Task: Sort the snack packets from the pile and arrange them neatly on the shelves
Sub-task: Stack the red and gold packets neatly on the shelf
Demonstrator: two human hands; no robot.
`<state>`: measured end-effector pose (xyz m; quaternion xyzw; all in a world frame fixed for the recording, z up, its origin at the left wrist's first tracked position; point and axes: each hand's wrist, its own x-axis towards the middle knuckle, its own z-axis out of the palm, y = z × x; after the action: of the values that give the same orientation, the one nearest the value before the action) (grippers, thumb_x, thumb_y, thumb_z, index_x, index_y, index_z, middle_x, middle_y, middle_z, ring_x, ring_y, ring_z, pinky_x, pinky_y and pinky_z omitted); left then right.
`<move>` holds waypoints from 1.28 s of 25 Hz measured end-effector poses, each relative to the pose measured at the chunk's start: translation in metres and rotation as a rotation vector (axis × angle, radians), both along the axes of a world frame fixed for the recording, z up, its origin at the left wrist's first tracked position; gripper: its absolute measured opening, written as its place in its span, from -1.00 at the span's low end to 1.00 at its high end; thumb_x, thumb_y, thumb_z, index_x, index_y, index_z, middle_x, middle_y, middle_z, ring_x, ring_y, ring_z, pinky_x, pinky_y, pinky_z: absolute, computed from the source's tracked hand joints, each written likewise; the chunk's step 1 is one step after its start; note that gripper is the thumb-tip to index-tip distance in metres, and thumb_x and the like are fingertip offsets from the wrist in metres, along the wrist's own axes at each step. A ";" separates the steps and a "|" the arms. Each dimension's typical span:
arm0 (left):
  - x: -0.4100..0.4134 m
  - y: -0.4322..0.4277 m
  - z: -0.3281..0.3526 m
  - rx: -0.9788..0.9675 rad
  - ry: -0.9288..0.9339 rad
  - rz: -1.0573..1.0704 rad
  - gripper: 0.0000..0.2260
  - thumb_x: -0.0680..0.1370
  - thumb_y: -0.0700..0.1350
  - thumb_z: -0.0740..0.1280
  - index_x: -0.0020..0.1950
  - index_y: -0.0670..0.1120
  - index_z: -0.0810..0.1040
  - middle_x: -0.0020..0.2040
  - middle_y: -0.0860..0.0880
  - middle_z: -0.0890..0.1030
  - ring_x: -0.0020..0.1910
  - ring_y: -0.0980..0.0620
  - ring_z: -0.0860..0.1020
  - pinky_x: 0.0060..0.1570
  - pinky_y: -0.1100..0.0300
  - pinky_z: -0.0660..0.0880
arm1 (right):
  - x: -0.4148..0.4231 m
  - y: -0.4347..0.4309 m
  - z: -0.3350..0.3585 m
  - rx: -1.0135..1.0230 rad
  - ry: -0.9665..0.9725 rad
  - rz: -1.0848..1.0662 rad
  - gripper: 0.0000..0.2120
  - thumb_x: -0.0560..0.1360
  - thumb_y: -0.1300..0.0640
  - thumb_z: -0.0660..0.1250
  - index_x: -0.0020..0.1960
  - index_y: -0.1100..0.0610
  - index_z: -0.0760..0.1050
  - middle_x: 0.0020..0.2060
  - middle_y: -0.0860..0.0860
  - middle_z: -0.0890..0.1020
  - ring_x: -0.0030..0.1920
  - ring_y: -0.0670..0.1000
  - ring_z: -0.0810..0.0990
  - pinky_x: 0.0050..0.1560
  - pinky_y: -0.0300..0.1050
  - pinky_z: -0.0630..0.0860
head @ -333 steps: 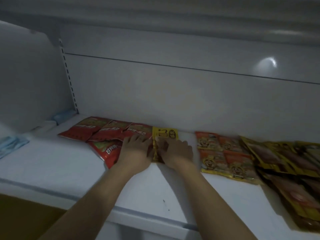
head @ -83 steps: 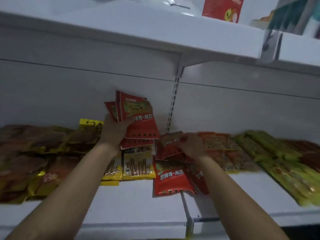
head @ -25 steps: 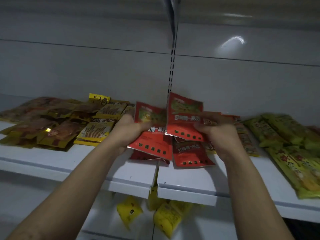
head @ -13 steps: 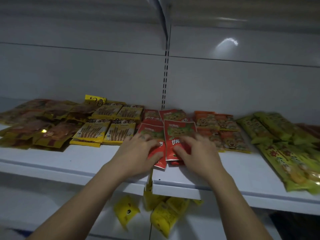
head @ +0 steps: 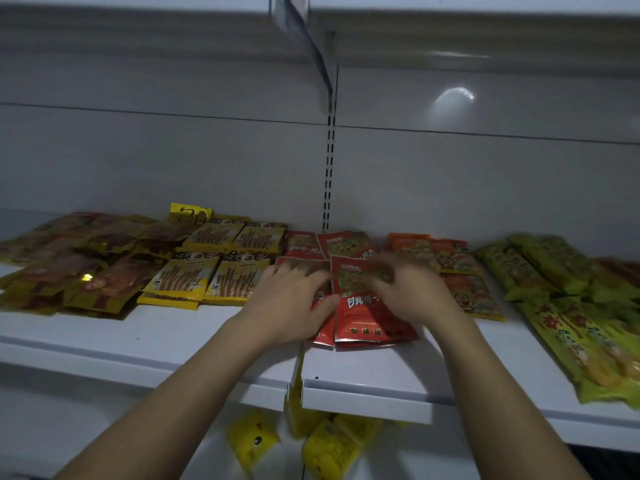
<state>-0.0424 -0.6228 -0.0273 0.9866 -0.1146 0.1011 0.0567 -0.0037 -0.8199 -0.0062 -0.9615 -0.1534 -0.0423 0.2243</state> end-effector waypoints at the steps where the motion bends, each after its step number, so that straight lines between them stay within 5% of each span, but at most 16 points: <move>1: 0.007 -0.003 0.004 0.012 0.006 -0.020 -0.54 0.60 0.29 0.06 0.45 0.16 0.32 0.46 0.05 0.38 0.44 -0.05 0.28 0.39 -0.04 0.21 | 0.017 0.002 0.008 0.013 0.029 -0.001 -0.63 0.57 -0.11 0.27 0.34 -0.03 0.47 0.25 -0.03 0.57 0.17 0.05 0.56 0.05 -0.13 0.48; 5: 0.046 -0.009 0.010 0.067 0.128 -0.019 -0.47 0.58 0.33 0.04 0.52 0.18 0.24 0.54 -0.02 0.28 0.51 -0.11 0.18 0.46 -0.13 0.14 | 0.096 0.024 0.015 -0.095 0.092 0.013 -0.61 0.54 -0.01 0.35 0.32 0.10 0.51 0.26 0.08 0.55 0.19 0.10 0.54 0.15 -0.08 0.48; 9: 0.069 -0.011 0.010 0.141 0.331 -0.029 -0.44 0.57 0.38 0.01 0.55 0.28 0.10 0.60 -0.04 0.12 0.56 -0.14 0.08 0.49 -0.18 0.01 | 0.151 0.042 -0.004 -0.326 0.254 -0.003 -0.46 0.45 -0.15 0.42 0.30 0.16 0.51 0.21 0.12 0.56 0.14 0.12 0.55 0.07 -0.10 0.47; 13: 0.074 -0.005 0.005 0.137 0.396 -0.016 -0.42 0.58 0.36 0.02 0.57 0.24 0.06 0.61 -0.03 0.07 0.57 -0.12 0.04 0.50 -0.20 0.01 | 0.167 0.040 -0.015 -0.278 0.174 -0.134 -0.46 0.40 -0.10 0.49 0.21 0.24 0.51 0.13 0.15 0.58 0.08 0.13 0.57 -0.12 -0.14 0.42; 16: 0.075 -0.005 0.002 0.145 0.388 -0.016 -0.43 0.59 0.35 0.02 0.57 0.21 0.08 0.61 -0.02 0.07 0.57 -0.12 0.04 0.49 -0.21 0.01 | 0.164 0.034 -0.019 -0.215 0.082 -0.237 -0.55 0.45 -0.04 0.47 0.15 0.27 0.51 0.10 0.16 0.57 0.08 0.15 0.57 -0.15 -0.14 0.44; 21: 0.079 -0.003 0.007 0.170 0.360 -0.028 -0.44 0.60 0.33 0.01 0.57 0.22 0.07 0.61 -0.03 0.07 0.57 -0.14 0.02 0.49 -0.23 -0.02 | 0.150 0.033 -0.013 -0.334 0.011 -0.180 -0.49 0.56 -0.12 0.26 0.38 0.18 0.39 0.33 0.20 0.42 0.32 0.21 0.38 0.28 0.03 0.36; 24: 0.074 0.000 0.006 0.131 0.297 -0.031 -0.45 0.61 0.32 -0.01 0.58 0.21 0.05 0.61 -0.01 0.05 0.58 -0.10 -0.01 0.50 -0.22 -0.05 | 0.129 0.020 0.001 -0.182 0.014 -0.041 -0.50 0.61 -0.17 0.14 0.49 -0.02 0.32 0.47 0.10 0.34 0.42 0.17 0.33 0.43 0.09 0.27; 28: 0.062 0.005 0.006 0.062 0.222 -0.071 -0.48 0.61 0.32 -0.02 0.56 0.24 0.09 0.61 0.02 0.07 0.58 -0.04 -0.02 0.51 -0.23 -0.12 | 0.083 -0.004 0.010 0.004 0.011 0.029 -0.57 0.64 -0.11 0.12 0.48 -0.03 0.34 0.44 0.03 0.40 0.39 0.10 0.41 0.40 0.07 0.35; 32: 0.043 -0.003 0.002 0.107 0.253 -0.180 -0.47 0.59 0.34 0.02 0.54 0.26 0.11 0.58 0.09 0.16 0.56 -0.04 0.08 0.50 -0.23 -0.09 | 0.023 -0.007 -0.011 -0.135 0.006 0.073 -0.60 0.61 -0.15 0.14 0.41 -0.09 0.40 0.35 -0.01 0.50 0.27 0.08 0.50 0.26 0.01 0.46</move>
<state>0.0007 -0.6259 -0.0249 0.9788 -0.1998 -0.0357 0.0272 0.0197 -0.8267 -0.0168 -0.9683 -0.1903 -0.0205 0.1608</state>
